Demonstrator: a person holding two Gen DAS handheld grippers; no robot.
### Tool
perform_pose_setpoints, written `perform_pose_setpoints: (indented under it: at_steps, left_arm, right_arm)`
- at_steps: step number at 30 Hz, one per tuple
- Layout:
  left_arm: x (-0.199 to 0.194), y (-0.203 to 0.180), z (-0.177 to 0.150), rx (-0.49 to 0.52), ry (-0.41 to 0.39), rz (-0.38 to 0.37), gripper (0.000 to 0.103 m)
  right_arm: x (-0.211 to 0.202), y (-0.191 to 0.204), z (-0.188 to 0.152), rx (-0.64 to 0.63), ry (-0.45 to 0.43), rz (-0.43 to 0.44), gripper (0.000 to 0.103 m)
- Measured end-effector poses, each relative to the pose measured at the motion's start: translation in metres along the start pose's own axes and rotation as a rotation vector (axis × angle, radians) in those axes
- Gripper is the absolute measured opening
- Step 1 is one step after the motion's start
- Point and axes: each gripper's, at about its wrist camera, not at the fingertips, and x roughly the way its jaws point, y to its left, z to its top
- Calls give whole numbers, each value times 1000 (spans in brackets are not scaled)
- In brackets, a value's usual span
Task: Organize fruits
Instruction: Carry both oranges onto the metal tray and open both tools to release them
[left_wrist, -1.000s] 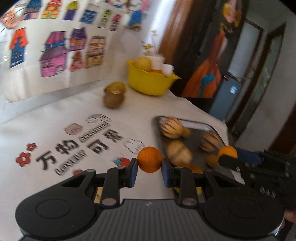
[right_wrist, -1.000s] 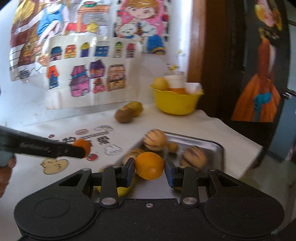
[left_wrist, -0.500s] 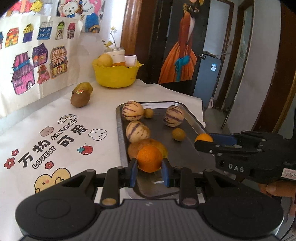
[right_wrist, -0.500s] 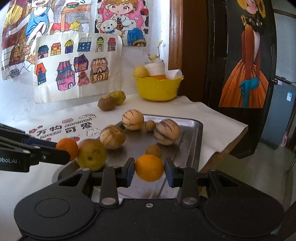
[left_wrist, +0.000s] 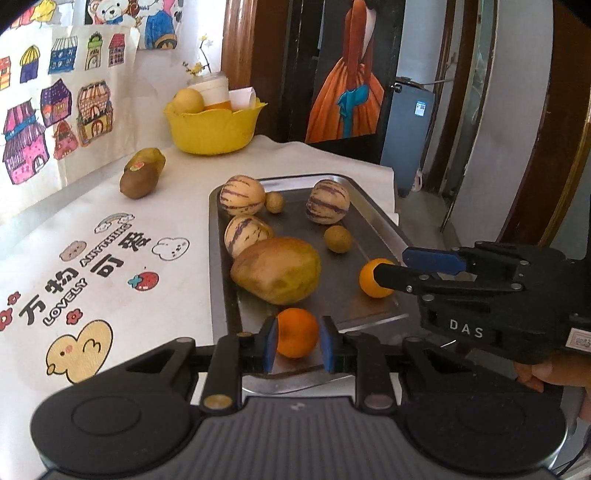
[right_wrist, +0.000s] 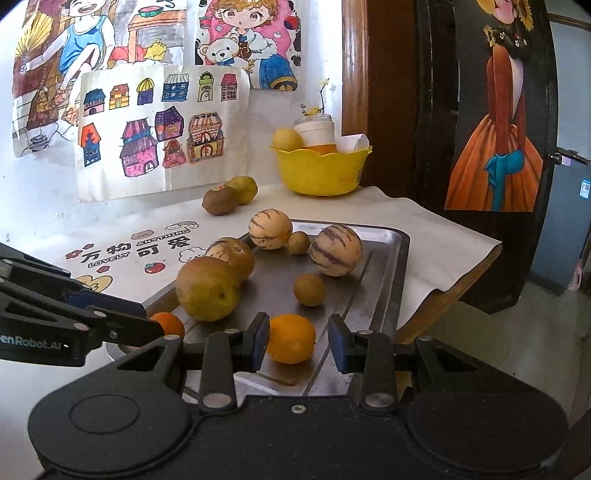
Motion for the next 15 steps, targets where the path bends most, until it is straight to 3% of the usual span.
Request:
perform_pose_setpoints:
  at_steps: [15]
  left_arm:
    - [-4, 9, -1, -50, 12, -35, 30]
  right_arm:
    - [-3, 2, 1, 20, 7, -15, 41]
